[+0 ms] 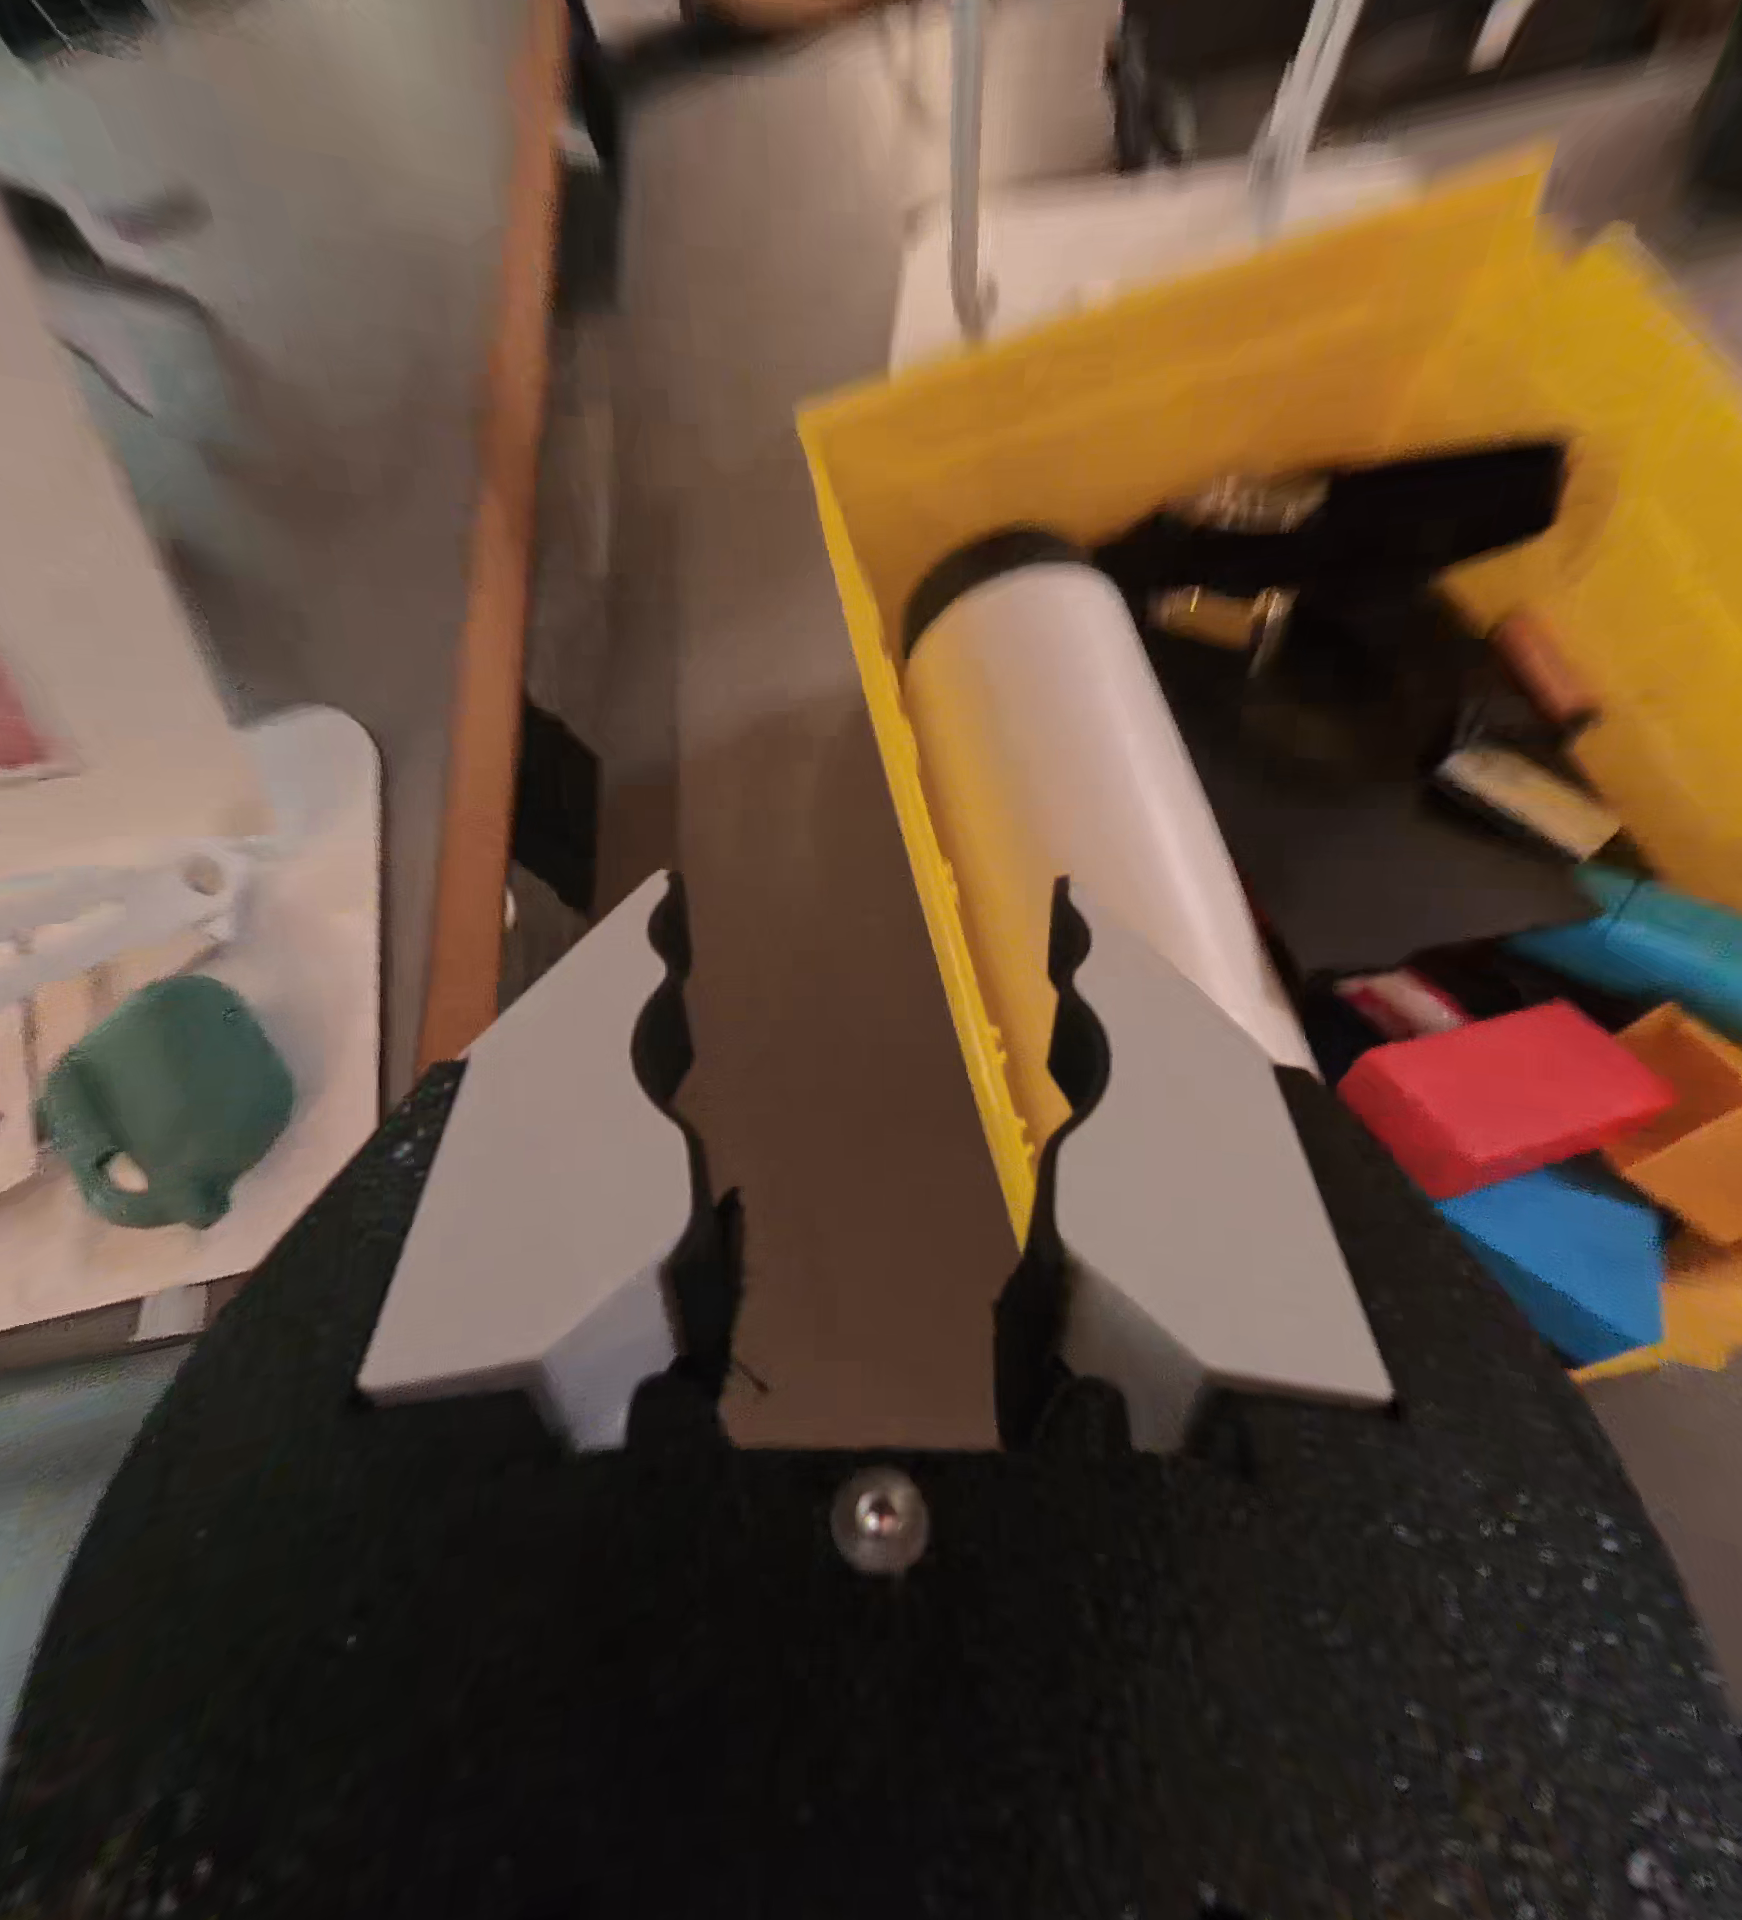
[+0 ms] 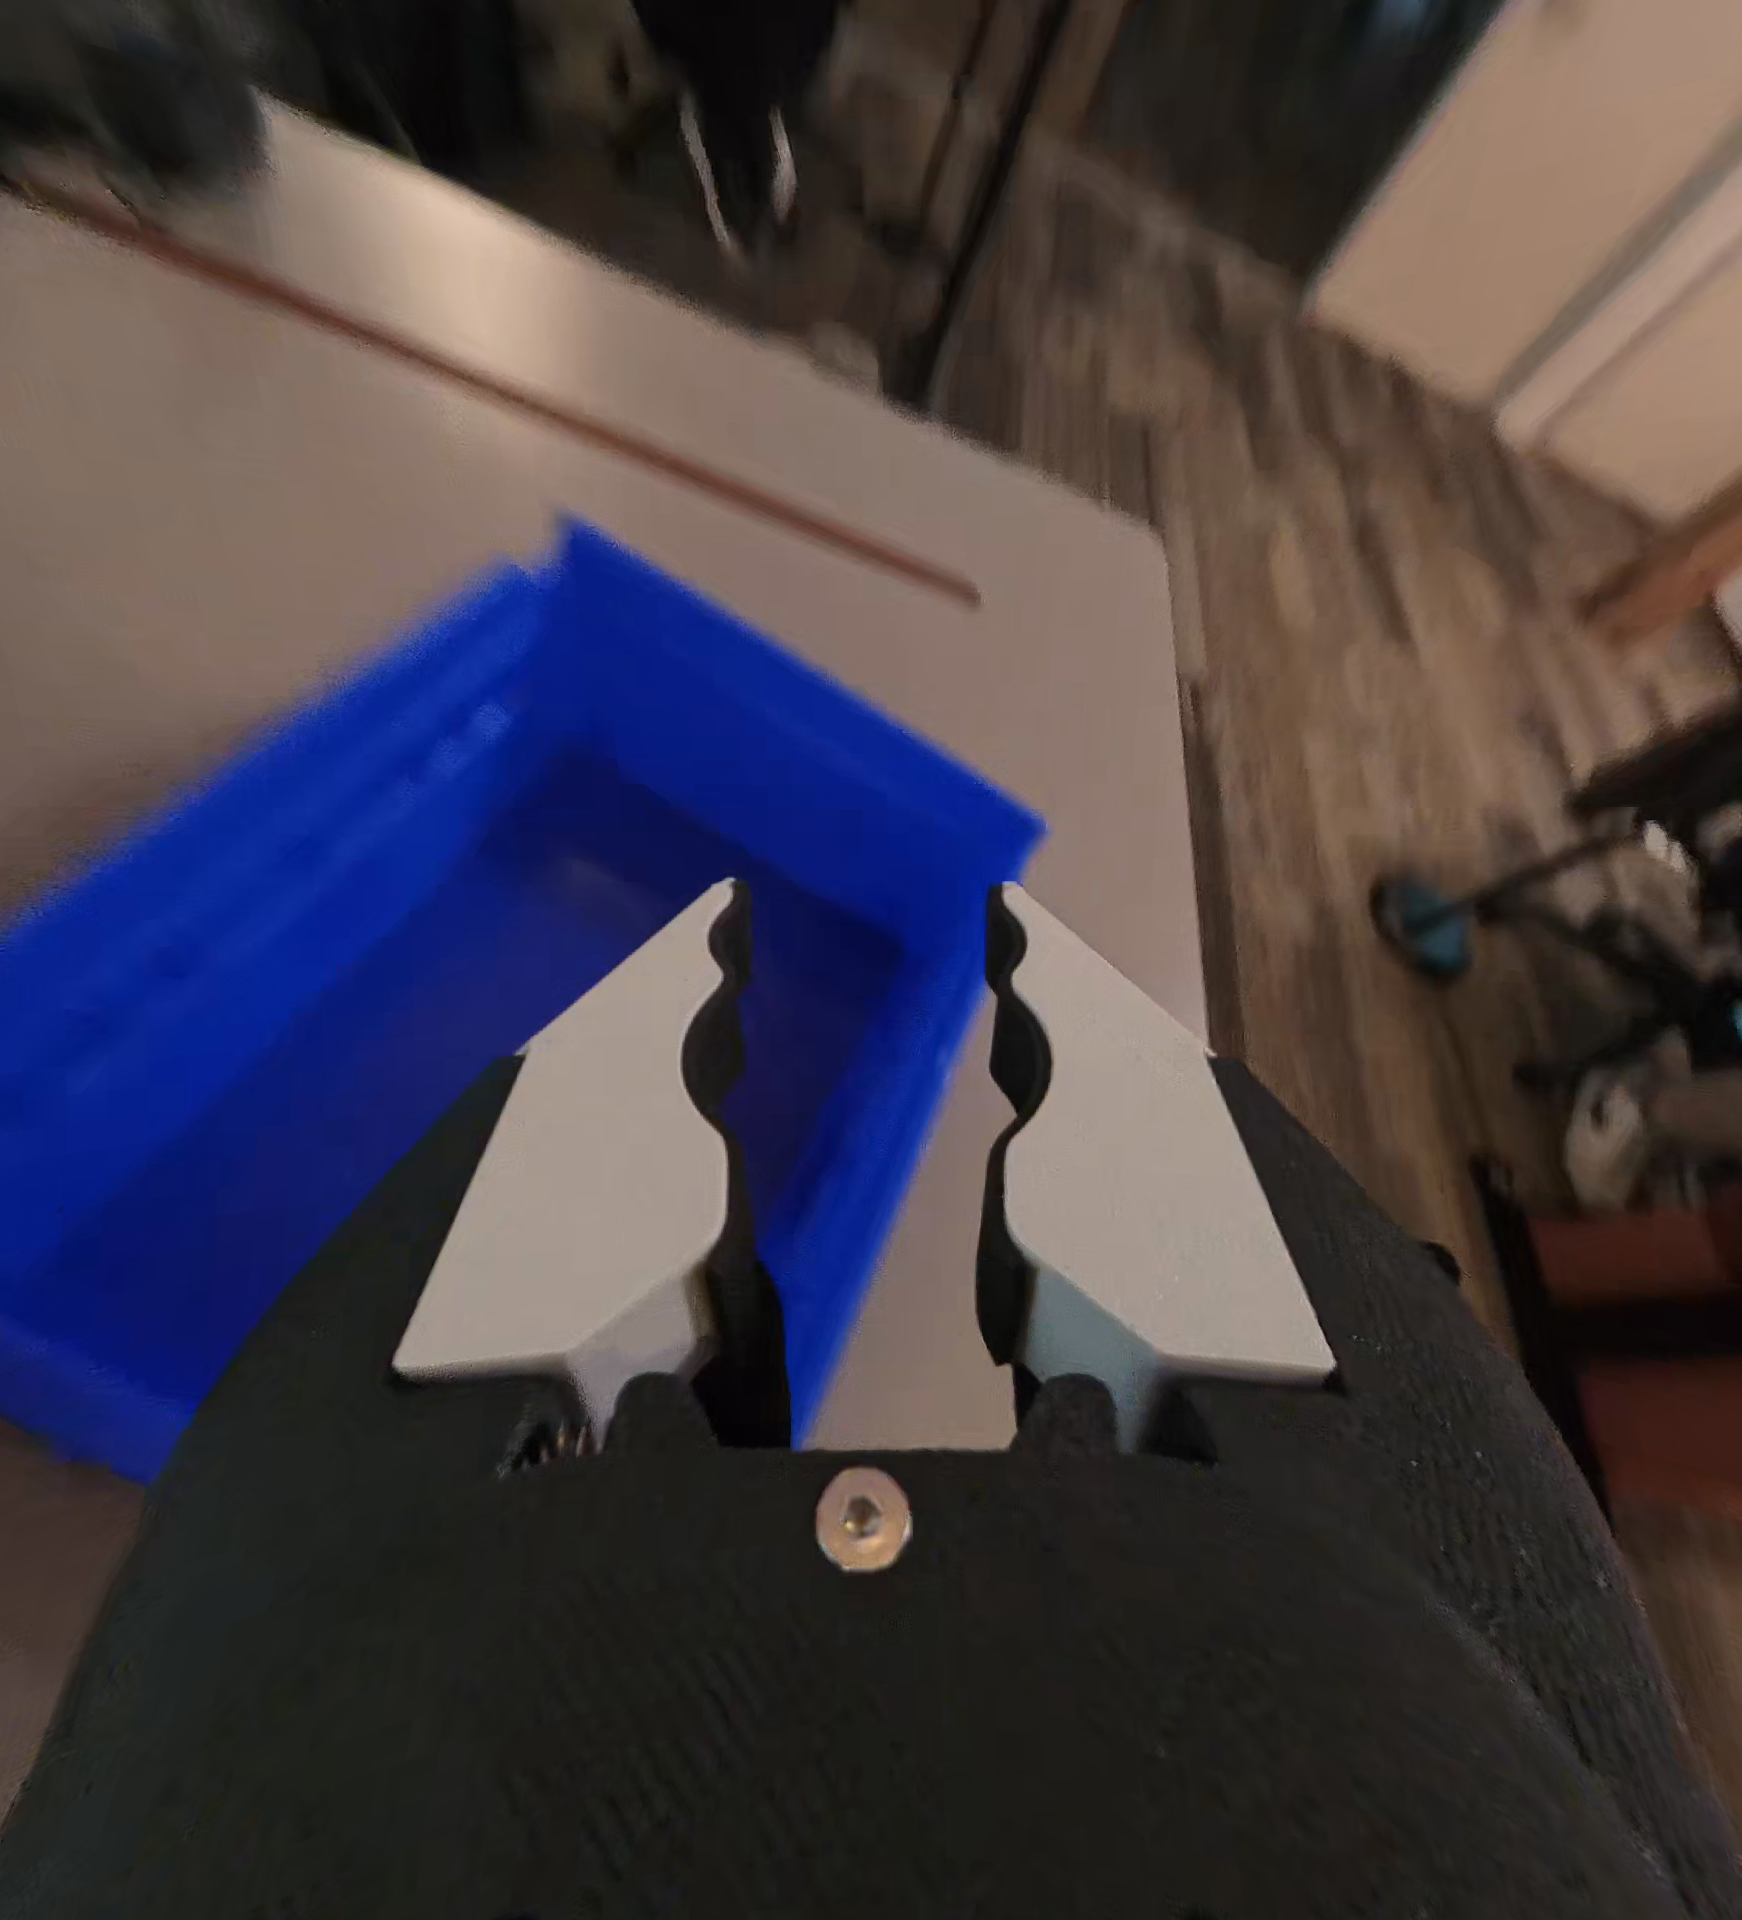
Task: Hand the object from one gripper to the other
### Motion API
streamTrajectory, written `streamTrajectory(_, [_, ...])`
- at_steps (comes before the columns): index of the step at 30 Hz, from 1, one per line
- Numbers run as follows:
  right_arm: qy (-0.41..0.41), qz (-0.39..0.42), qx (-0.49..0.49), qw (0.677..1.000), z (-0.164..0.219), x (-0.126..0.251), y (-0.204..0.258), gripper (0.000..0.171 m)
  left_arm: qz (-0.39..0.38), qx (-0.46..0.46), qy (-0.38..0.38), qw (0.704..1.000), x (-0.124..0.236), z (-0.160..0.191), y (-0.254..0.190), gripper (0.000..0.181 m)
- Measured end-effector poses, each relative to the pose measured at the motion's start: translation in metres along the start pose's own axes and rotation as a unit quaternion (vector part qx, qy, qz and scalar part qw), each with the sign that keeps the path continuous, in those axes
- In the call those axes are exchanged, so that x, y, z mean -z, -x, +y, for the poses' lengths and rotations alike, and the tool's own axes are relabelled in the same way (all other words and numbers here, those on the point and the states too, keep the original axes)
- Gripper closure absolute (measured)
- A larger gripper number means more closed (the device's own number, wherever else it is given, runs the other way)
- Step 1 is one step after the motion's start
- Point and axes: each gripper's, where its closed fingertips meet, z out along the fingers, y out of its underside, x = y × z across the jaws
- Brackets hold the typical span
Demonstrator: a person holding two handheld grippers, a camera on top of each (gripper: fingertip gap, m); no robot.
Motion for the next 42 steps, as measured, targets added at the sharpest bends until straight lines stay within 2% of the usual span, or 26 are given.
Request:
streamTrajectory(3, [-0.089,-0.05,0.012,0.995,-0.054,0.007,0.057,0.126,-0.028,-0.001,-0.116,0.993,0.033,-0.029,-0.007,0.122])
streamTrajectory(6, [-0.168,-0.129,0.015,0.977,-0.105,0.009,0.137,0.123,-0.033,-0.018,-0.179,0.983,0.05,-0.054,-0.03,0.128])
streamTrajectory(8, [-0.213,-0.16,0.03,0.964,-0.13,0.006,0.188,0.12,-0.008,-0.03,-0.196,0.98,0.049,-0.07,-0.058,0.128])
streamTrajectory(11, [-0.278,-0.158,0.041,0.947,-0.151,-0.01,0.244,0.117,0.008,-0.045,-0.191,0.98,0.039,-0.086,-0.093,0.126])
streamTrajectory(16, [-0.359,-0.102,0.015,0.928,-0.154,-0.05,0.291,0.117,-0.009,-0.066,-0.218,0.974,0.041,-0.094,-0.108,0.121])
streamTrajectory(21, [-0.375,-0.091,-0.025,0.922,-0.113,-0.083,0.313,0.118,-0.008,-0.027,-0.22,0.975,0.037,-0.083,-0.087,0.122])
streamTrajectory(24, [-0.359,-0.108,0.025,0.927,-0.101,-0.09,0.335,0.12,0.003,-0.025,-0.221,0.975,0.032,-0.081,-0.084,0.122])
streamTrajectory(27, [-0.398,-0.097,0.031,0.912,-0.106,-0.078,0.336,0.123,0.006,-0.044,-0.18,0.983,0.015,-0.071,-0.088,0.12])
streamTrajectory(32, [-0.389,-0.109,0.046,0.913,-0.104,-0.08,0.344,0.124,0.068,-0.134,-0.085,0.985,-0.024,-0.059,-0.115,0.113])
streamTrajectory(38, [-0.383,-0.116,0.062,0.914,-0.103,-0.084,0.349,0.126,0.113,-0.327,0.05,0.937,-0.089,-0.043,-0.144,0.117])
streamTrajectory(42, [-0.377,-0.121,0.069,0.916,-0.102,-0.088,0.352,0.128,0.139,-0.377,0.099,0.911,-0.122,-0.036,-0.151,0.126])
